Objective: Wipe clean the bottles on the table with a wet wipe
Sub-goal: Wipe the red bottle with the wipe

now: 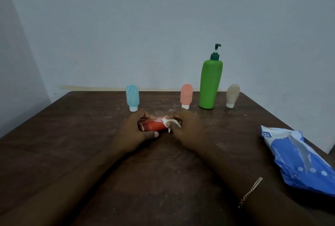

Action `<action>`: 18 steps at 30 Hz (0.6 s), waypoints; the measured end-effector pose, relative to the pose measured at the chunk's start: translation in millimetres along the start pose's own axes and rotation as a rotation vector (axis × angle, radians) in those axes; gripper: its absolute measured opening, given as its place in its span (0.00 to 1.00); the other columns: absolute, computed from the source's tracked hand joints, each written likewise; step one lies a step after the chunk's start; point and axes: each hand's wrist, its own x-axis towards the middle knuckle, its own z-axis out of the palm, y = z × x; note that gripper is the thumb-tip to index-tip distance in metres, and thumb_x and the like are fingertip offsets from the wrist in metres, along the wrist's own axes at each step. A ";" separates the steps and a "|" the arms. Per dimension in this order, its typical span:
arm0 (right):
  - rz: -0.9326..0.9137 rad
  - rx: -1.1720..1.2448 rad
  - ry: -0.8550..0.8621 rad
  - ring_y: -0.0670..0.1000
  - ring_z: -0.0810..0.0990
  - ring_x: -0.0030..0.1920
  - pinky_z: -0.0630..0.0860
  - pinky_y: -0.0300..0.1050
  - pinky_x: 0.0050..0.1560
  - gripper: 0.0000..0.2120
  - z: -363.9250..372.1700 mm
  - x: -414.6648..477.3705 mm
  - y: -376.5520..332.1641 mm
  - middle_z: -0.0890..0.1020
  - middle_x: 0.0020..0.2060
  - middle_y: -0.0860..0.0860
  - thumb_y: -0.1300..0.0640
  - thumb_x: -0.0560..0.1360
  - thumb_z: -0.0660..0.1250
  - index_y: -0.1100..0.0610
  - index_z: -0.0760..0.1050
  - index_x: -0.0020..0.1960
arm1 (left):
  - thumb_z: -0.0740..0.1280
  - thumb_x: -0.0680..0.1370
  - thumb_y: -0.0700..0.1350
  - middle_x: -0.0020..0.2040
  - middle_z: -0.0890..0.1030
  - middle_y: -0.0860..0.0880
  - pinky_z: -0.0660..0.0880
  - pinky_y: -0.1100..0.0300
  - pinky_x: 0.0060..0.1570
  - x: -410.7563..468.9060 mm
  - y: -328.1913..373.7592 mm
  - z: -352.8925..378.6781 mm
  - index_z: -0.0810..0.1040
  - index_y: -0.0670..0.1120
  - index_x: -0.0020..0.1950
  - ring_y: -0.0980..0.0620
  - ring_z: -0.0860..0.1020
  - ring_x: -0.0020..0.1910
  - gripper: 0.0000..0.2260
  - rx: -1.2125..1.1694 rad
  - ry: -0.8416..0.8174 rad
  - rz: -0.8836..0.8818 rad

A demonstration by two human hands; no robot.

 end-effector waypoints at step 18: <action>-0.062 -0.073 -0.143 0.46 0.78 0.50 0.75 0.45 0.55 0.10 8.3 -2.2 -17.8 0.83 0.53 0.50 0.54 0.77 0.67 0.53 0.83 0.56 | 0.78 0.68 0.58 0.63 0.73 0.56 0.72 0.60 0.56 8.0 -2.1 -8.5 0.69 0.54 0.73 0.55 0.73 0.61 0.37 0.235 -0.209 -0.022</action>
